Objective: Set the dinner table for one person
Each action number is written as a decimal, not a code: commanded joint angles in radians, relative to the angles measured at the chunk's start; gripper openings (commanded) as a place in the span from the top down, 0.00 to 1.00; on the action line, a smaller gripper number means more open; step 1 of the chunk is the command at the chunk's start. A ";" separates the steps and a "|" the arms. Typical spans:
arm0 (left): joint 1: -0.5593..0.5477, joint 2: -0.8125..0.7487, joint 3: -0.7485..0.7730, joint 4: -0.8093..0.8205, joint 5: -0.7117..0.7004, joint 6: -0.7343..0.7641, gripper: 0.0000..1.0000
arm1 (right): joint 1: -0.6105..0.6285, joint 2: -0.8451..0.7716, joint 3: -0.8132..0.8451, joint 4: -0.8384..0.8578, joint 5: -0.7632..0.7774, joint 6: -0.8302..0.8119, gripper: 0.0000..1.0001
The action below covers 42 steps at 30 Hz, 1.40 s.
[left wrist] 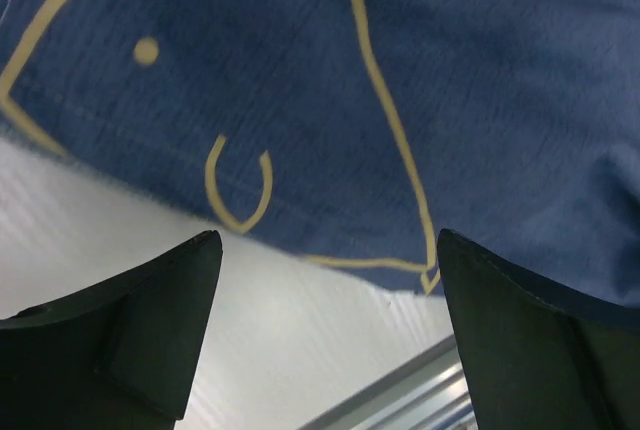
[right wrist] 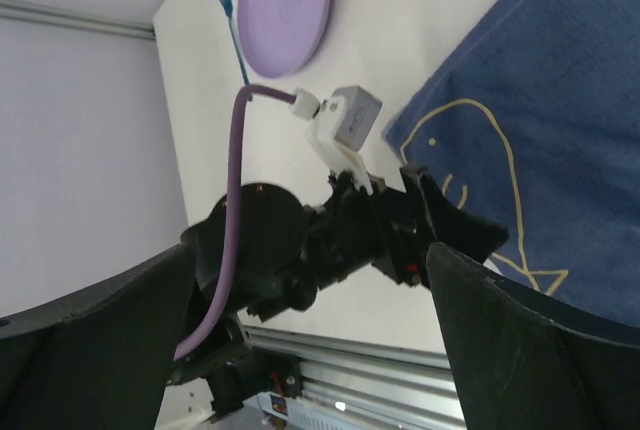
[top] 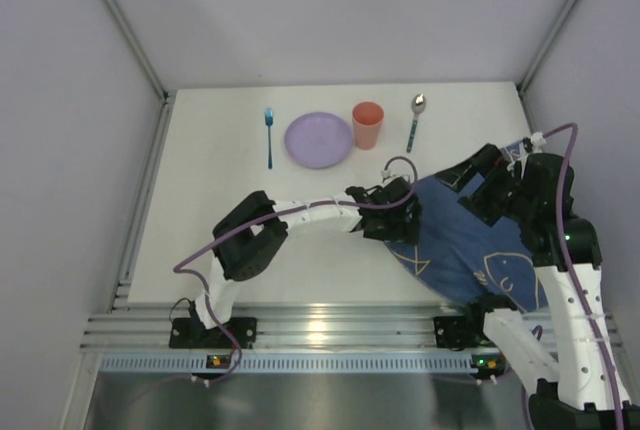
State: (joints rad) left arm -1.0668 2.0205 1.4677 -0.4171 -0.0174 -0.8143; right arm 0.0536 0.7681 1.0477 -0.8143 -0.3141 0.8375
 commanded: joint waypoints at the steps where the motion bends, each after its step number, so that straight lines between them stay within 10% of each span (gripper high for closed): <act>1: -0.004 0.082 0.127 0.006 -0.024 -0.033 0.07 | -0.011 -0.030 0.055 -0.160 0.021 -0.051 0.00; 10: -0.013 0.274 0.295 -0.186 -0.095 -0.052 0.27 | -0.012 -0.039 0.035 -0.212 0.024 -0.098 0.00; 16: -0.010 0.388 0.382 -0.366 -0.176 0.021 0.98 | -0.014 -0.021 -0.008 -0.192 0.015 -0.103 0.00; 33: 0.240 -0.088 -0.084 -0.422 -0.516 0.435 1.00 | -0.015 -0.010 -0.069 -0.094 -0.005 -0.052 0.00; 35: 0.257 -0.111 -0.084 -0.468 -0.570 0.467 0.77 | -0.015 -0.012 -0.087 -0.082 -0.013 -0.040 0.00; 37: 0.260 -0.132 -0.080 -0.506 -0.648 0.462 0.16 | -0.015 -0.013 -0.095 -0.065 -0.017 -0.032 0.00; 38: 0.258 -0.146 -0.064 -0.541 -0.647 0.455 0.02 | -0.014 -0.015 -0.098 -0.059 -0.016 -0.032 0.00; 42: 0.239 -0.270 -0.055 -0.569 -0.531 0.359 0.02 | -0.014 -0.019 -0.107 -0.056 -0.008 -0.032 0.00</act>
State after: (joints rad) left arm -0.8017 1.8877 1.3838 -0.9131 -0.5644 -0.4126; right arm 0.0490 0.7616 0.9417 -0.9298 -0.3164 0.7940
